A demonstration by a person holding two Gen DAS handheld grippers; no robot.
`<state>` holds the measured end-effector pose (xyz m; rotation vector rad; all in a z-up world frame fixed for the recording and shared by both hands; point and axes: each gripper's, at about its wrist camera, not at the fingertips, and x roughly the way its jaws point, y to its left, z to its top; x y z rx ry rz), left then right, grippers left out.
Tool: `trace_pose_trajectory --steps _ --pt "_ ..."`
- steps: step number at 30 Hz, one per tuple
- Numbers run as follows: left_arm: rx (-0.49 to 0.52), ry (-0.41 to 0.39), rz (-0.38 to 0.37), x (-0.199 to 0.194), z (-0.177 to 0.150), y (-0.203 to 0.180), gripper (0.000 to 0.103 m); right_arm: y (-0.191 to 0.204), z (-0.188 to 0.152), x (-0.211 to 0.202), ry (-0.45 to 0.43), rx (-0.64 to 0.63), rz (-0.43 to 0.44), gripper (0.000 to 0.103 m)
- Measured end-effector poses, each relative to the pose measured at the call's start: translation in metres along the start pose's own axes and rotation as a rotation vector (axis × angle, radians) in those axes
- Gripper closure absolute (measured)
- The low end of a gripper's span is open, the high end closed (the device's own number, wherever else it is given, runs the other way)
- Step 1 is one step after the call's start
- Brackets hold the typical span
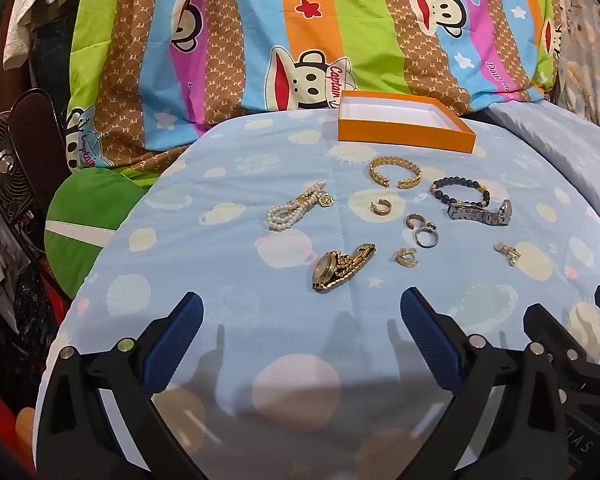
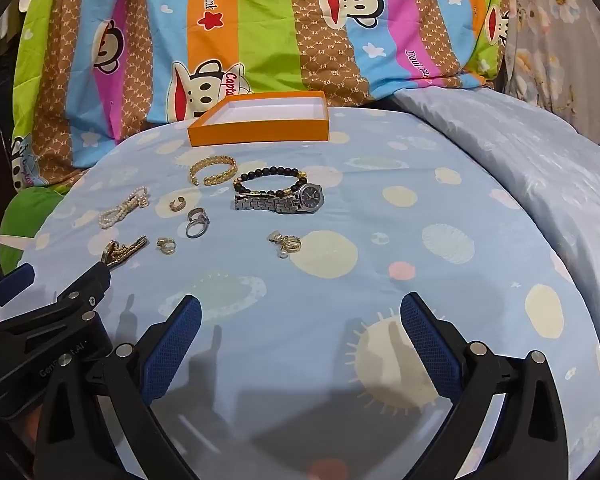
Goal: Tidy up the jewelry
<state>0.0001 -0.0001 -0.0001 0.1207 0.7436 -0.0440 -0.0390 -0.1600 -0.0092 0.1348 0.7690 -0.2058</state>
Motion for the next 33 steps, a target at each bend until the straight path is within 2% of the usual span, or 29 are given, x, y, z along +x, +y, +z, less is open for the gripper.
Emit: trace_pose_trajectory --steps 12,23,33 --pt "0.008 -0.006 0.001 -0.001 0.000 -0.001 0.009 -0.002 -0.003 0.001 -0.003 0.005 0.002 0.005" --pt "0.004 -0.059 0.034 -0.013 0.001 -0.002 0.010 0.002 0.000 -0.002 -0.019 0.006 0.014 0.005" --pt "0.000 -0.049 0.016 -0.010 0.002 0.001 0.010 -0.003 -0.001 -0.007 -0.033 0.008 -0.004 0.005"
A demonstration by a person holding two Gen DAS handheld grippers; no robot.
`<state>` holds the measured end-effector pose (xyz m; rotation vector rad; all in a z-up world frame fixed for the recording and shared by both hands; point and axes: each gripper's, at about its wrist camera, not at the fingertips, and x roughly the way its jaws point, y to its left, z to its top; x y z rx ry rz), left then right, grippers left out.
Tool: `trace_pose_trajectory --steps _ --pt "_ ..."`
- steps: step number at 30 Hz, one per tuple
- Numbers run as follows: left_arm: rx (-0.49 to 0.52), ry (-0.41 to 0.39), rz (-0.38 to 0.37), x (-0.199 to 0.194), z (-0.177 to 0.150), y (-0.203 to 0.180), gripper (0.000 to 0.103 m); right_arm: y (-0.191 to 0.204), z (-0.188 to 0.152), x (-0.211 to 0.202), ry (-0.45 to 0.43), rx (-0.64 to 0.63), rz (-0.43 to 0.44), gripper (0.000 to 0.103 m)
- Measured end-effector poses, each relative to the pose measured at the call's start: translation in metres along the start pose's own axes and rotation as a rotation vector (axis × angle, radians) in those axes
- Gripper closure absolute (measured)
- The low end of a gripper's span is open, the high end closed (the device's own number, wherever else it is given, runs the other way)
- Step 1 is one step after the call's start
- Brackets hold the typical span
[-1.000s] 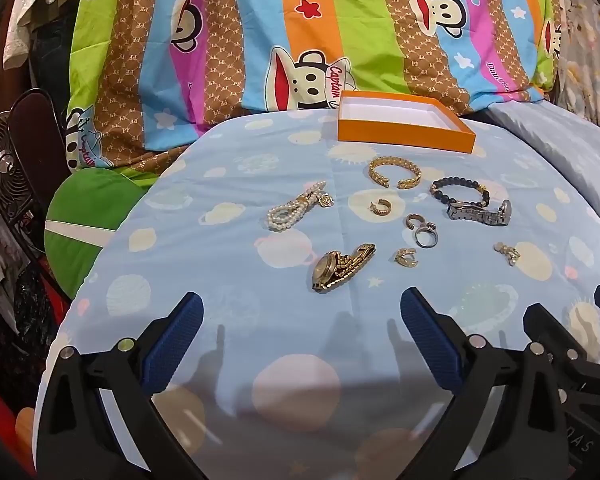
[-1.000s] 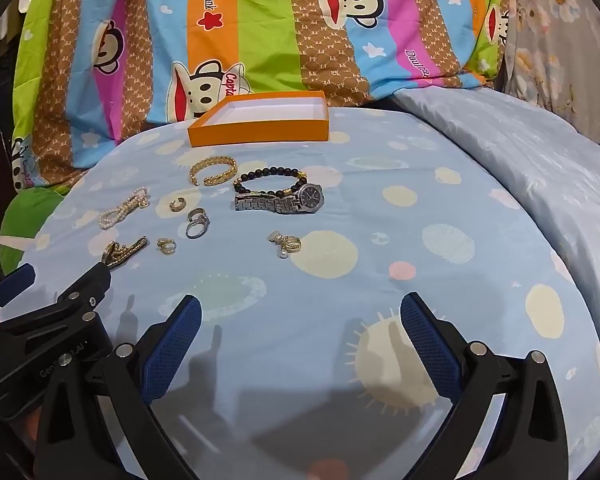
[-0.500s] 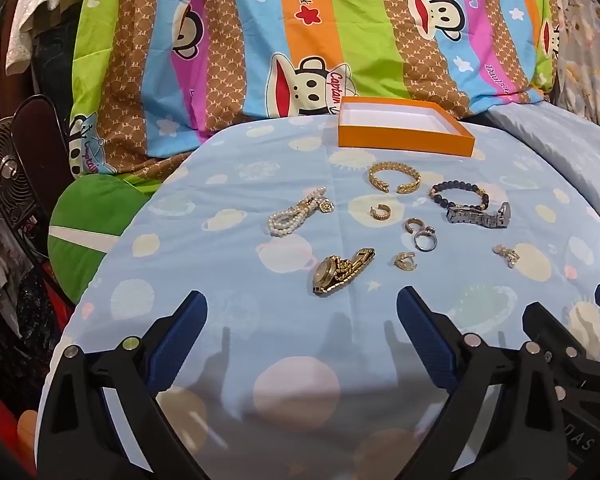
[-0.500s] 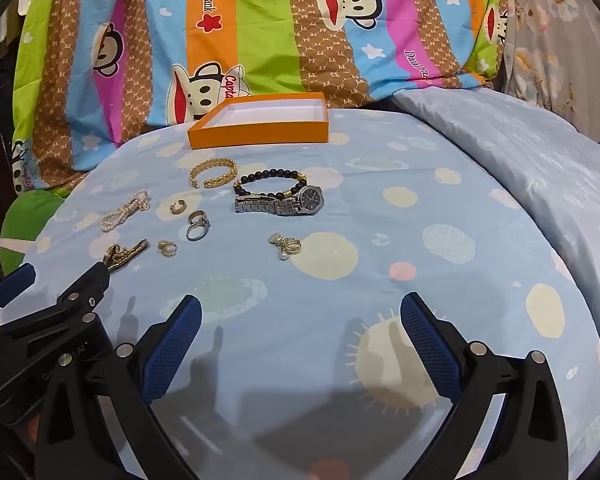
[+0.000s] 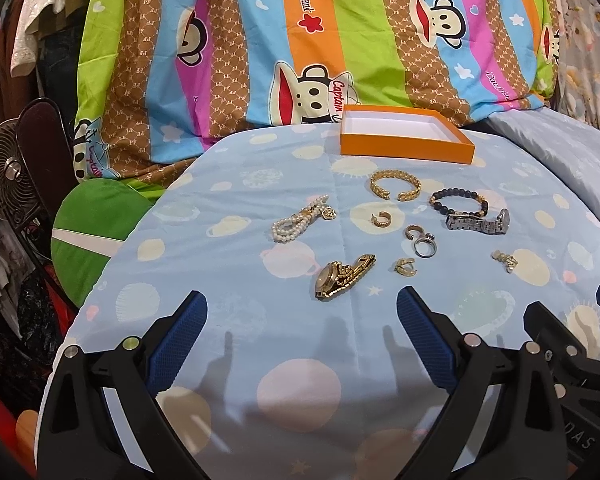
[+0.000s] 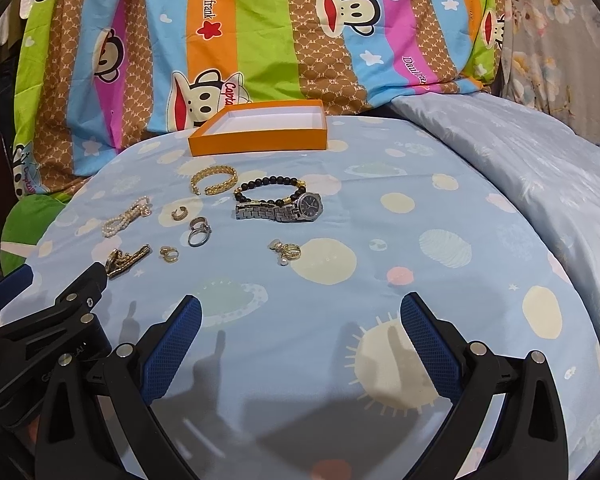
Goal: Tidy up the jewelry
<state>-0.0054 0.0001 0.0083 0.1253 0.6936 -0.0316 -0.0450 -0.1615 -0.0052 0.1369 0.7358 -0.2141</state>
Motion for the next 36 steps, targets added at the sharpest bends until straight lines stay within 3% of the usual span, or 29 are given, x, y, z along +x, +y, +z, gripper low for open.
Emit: trace_pose_trajectory --steps 5,36 --pt "-0.001 0.001 -0.032 0.001 -0.001 0.001 0.010 -0.002 0.000 -0.003 -0.019 0.013 -0.009 0.005" --pt "0.004 0.029 -0.061 0.009 -0.002 -0.005 0.011 -0.003 -0.001 0.004 0.002 0.024 -0.017 0.005"
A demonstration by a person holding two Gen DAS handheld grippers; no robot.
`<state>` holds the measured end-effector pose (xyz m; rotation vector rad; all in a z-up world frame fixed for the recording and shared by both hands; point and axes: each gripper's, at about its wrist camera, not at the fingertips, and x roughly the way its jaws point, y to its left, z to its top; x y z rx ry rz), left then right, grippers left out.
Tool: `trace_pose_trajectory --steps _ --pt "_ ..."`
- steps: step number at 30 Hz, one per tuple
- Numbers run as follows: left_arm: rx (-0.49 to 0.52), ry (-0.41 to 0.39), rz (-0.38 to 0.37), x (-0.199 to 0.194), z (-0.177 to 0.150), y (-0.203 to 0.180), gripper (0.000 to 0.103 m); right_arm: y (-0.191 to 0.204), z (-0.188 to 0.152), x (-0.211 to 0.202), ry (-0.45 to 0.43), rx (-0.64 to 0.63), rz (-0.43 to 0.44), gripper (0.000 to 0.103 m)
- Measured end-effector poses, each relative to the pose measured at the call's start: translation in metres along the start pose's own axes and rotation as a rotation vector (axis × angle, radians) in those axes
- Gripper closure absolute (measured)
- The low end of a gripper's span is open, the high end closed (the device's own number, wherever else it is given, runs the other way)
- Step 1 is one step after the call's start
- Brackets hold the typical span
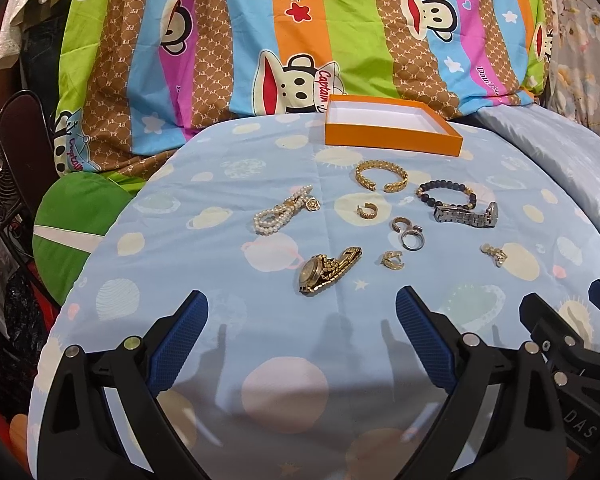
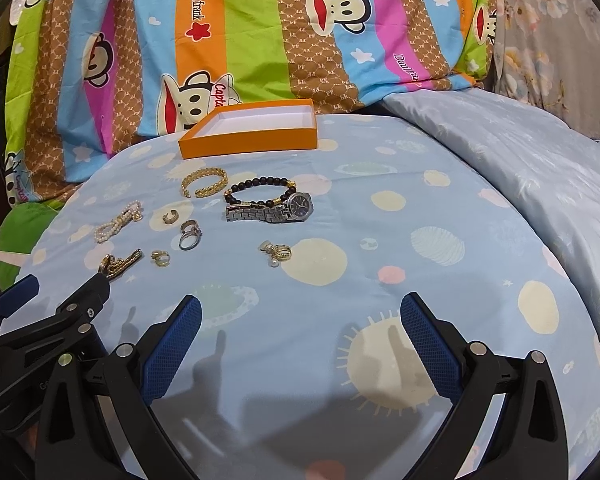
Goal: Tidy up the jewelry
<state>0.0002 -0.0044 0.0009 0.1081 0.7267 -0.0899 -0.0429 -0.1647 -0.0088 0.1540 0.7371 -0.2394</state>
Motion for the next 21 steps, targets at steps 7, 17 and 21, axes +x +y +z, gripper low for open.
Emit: trace_pose_trajectory --steps 7,17,21 --pt "-0.001 0.000 0.000 -0.0002 -0.0003 -0.0003 0.011 0.0006 -0.0013 0.0006 0.005 -0.001 -0.002 0.005" --pt "-0.001 0.000 0.000 -0.0003 -0.0001 0.0000 0.011 0.0014 -0.0015 0.0014 0.007 -0.002 -0.002 0.005" --pt "0.000 0.000 0.000 -0.0003 0.0001 -0.0001 0.011 0.0011 -0.0016 0.0015 0.007 -0.002 -0.002 0.005"
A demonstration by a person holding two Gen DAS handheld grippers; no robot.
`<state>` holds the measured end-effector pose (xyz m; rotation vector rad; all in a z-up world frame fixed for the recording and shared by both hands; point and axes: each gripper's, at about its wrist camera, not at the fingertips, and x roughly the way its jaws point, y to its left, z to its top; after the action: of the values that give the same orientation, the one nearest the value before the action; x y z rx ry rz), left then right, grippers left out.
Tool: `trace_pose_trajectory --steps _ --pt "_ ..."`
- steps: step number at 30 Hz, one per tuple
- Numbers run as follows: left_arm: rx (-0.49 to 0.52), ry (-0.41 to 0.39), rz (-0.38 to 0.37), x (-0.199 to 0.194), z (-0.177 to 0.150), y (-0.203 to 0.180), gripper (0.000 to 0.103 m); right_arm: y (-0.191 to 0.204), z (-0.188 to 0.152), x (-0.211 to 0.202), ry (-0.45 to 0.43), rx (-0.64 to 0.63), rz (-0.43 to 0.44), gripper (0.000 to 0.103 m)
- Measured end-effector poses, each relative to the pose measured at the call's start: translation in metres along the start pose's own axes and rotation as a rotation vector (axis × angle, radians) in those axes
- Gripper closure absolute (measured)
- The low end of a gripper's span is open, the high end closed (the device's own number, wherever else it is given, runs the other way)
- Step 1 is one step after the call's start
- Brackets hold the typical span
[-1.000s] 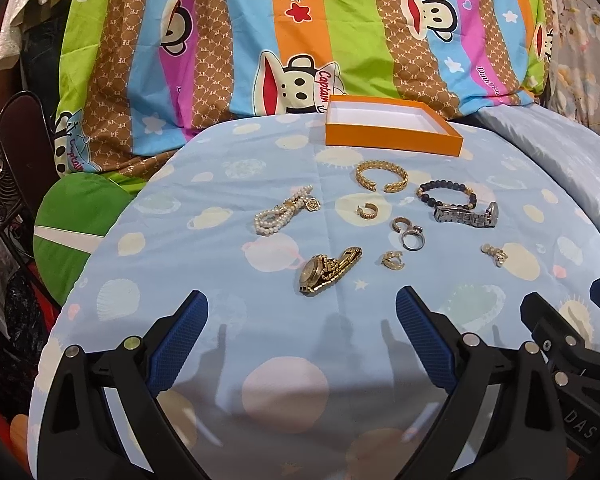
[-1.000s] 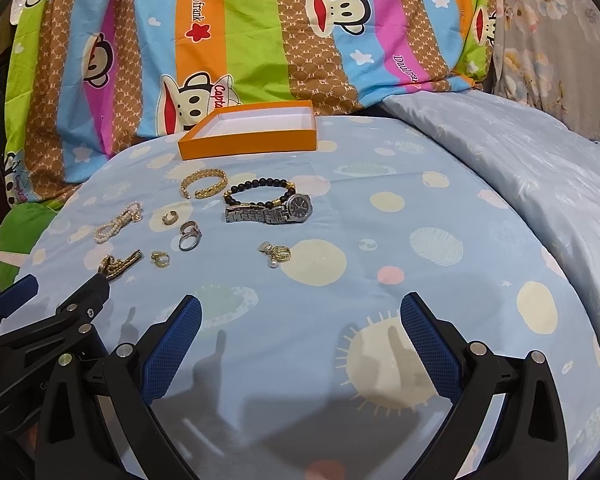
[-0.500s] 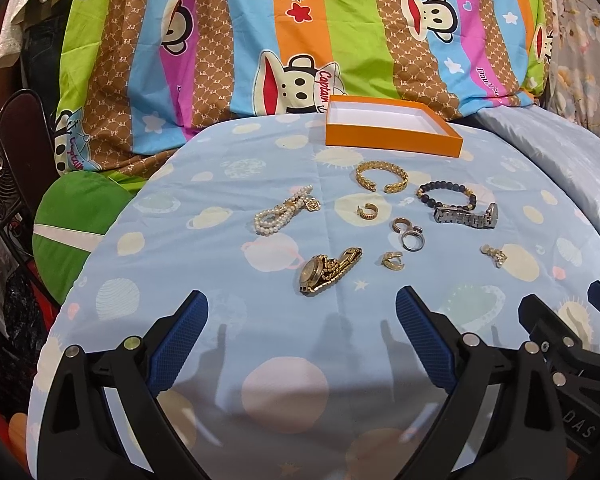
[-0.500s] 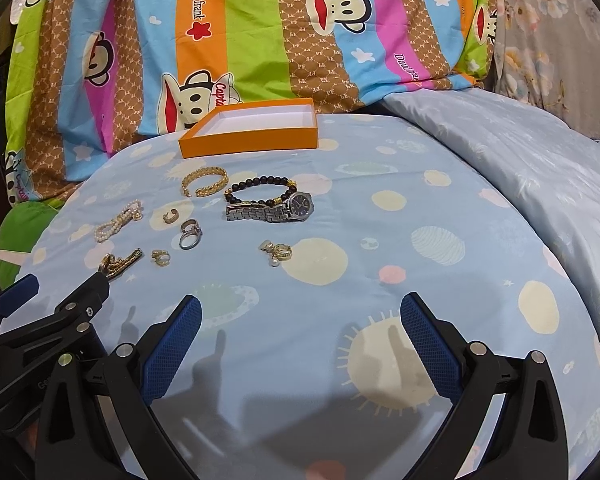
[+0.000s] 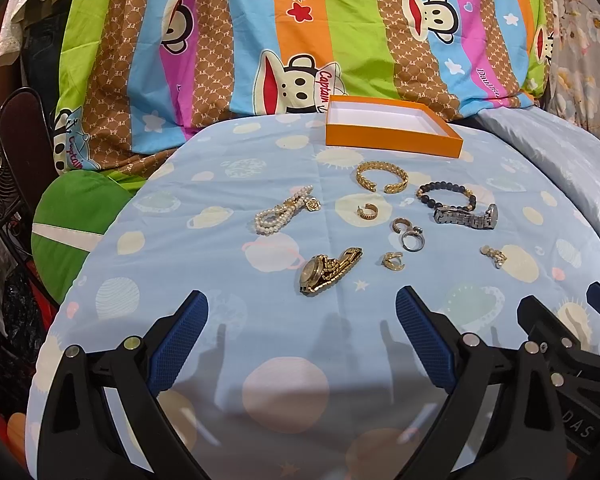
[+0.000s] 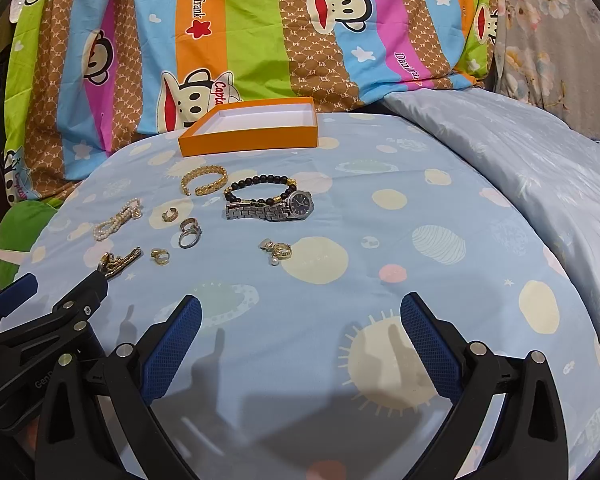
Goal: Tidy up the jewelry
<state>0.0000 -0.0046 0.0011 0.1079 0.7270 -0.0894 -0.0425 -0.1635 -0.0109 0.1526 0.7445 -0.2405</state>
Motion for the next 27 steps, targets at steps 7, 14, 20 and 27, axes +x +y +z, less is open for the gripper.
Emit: trace_pose_trajectory --steps 7,14,20,27 --pt "0.000 0.000 -0.002 0.000 0.001 -0.001 0.011 -0.001 0.000 0.000 -0.002 0.001 -0.001 0.005" --pt "-0.017 0.001 -0.016 0.001 0.001 0.001 0.009 -0.002 0.001 0.001 0.015 -0.003 0.003 0.005" --pt "-0.095 0.022 -0.052 0.005 0.000 0.017 0.007 0.001 0.008 0.002 0.019 -0.025 0.021 0.005" --pt "-0.155 0.038 -0.056 0.007 -0.001 0.030 0.007 -0.001 0.054 0.023 0.019 -0.046 0.007 0.007"
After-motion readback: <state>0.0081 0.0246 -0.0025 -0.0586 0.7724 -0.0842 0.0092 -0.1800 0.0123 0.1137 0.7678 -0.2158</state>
